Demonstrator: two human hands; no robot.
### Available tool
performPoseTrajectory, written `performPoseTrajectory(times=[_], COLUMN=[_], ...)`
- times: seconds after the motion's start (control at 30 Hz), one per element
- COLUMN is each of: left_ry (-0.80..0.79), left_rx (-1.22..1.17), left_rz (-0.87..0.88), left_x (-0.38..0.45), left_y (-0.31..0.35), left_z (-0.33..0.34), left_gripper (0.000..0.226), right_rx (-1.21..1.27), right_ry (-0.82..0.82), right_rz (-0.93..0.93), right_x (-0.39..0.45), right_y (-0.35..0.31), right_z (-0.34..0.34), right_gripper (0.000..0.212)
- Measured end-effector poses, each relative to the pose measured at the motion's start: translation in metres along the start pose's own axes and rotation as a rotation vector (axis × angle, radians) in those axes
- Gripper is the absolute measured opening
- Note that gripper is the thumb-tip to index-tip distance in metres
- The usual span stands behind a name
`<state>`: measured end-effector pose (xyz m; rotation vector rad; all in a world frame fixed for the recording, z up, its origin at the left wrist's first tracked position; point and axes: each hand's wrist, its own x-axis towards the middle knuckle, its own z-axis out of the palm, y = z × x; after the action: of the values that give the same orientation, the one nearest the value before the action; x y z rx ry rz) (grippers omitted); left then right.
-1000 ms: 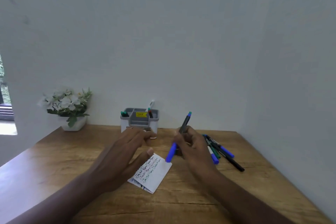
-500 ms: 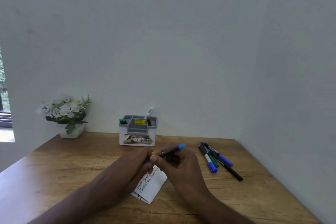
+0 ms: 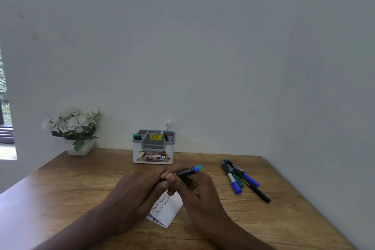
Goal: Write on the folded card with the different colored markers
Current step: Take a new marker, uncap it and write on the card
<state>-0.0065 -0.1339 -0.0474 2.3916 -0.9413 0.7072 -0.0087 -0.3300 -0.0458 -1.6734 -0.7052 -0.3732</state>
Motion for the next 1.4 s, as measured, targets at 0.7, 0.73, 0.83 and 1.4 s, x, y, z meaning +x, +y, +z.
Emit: performPoseTrajectory(times=[0.7, 0.73, 0.83, 1.4], left_ry=[-0.174, -0.203, -0.301, -0.395], left_rx=[-0.014, -0.005, 0.062, 0.132], left_rz=[-0.099, -0.087, -0.052, -0.069], left_x=[-0.007, -0.006, -0.005, -0.008], left_y=[-0.047, -0.048, -0.052, -0.058], left_z=[-0.016, -0.016, -0.012, -0.007], left_gripper=[0.029, 0.027, 0.028, 0.04], right_rx=[0.33, 0.292, 0.171, -0.312], right_ry=[0.121, 0.094, 0.006, -0.225], right_rz=[0.355, 0.359, 0.36, 0.4], right_x=[0.011, 0.01, 0.002, -0.005], right_y=[-0.006, -0.006, -0.005, 0.0], right_z=[-0.031, -0.029, -0.022, -0.008], right_gripper=[0.02, 0.019, 0.016, 0.004])
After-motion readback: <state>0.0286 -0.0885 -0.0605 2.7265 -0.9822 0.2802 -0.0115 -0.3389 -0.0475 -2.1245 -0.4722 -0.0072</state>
